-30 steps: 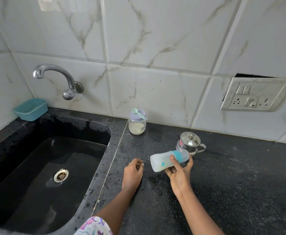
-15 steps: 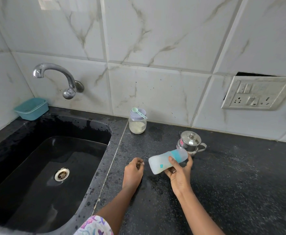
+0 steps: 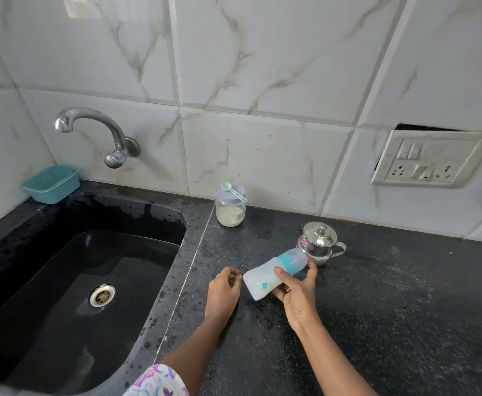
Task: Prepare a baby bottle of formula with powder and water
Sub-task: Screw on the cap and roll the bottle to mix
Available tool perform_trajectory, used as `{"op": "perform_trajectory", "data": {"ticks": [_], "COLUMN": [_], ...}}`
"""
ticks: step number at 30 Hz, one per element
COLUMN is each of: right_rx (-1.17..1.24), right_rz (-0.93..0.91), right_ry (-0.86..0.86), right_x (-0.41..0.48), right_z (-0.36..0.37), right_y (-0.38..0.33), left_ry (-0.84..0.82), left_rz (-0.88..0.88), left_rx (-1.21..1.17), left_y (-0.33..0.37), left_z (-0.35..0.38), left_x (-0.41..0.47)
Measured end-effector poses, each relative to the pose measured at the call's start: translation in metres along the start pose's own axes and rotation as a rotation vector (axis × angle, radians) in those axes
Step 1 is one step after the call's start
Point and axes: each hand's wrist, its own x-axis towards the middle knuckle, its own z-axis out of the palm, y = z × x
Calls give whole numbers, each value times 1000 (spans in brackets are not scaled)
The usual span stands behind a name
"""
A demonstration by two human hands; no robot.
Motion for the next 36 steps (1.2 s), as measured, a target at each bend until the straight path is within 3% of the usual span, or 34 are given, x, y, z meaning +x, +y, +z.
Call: {"op": "perform_trajectory", "data": {"ticks": [3,8,12,16,20,24,28,33,36], "right_rx": [78,-9,93,4,93,0,113,33,135], "right_rz": [-25,-24,-35,-21,-17,-8,-17,-2,-19], "right_ry": [75,13,91,10,92,21,104,30,111], "right_x": [3,-2,3,0,5,2,7,4,10], "right_z": [-4,-3,-5,-2,-3,0,-1,-1,-5], "right_y": [2,2,4,0,1,2,6,3,4], "left_ry": [-5,2,-2,5,2,4,-1,1,0], "left_rz": [9,8,10,14,16,18,18,17,21], "left_rx": [6,5,12,13,18,19,22,27,29], "left_y": [2,1,2,1,2,0,2,1,1], "left_z": [0,0,0,0,0,0,0,0,0], "left_x": [0,0,-2,0,-1,0,-1,0,0]}}
